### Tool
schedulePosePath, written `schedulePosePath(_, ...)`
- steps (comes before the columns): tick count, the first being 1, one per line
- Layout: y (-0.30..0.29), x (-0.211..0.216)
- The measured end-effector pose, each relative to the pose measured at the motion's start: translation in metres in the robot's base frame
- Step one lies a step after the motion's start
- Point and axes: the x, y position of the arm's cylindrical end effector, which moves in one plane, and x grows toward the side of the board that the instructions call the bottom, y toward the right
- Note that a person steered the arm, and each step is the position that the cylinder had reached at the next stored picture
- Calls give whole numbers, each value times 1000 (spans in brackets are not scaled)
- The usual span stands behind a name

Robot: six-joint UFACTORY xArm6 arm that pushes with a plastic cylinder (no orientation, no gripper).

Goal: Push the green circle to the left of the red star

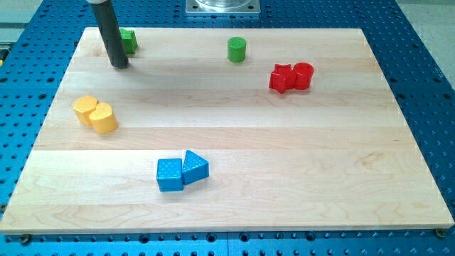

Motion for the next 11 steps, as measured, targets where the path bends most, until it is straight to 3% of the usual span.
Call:
schedulePosePath(2,24,-7)
schedulePosePath(4,111,-48)
schedulePosePath(6,217,-61)
schedulePosePath(9,251,59)
schedulePosePath(10,221,106)
schedulePosePath(11,220,212)
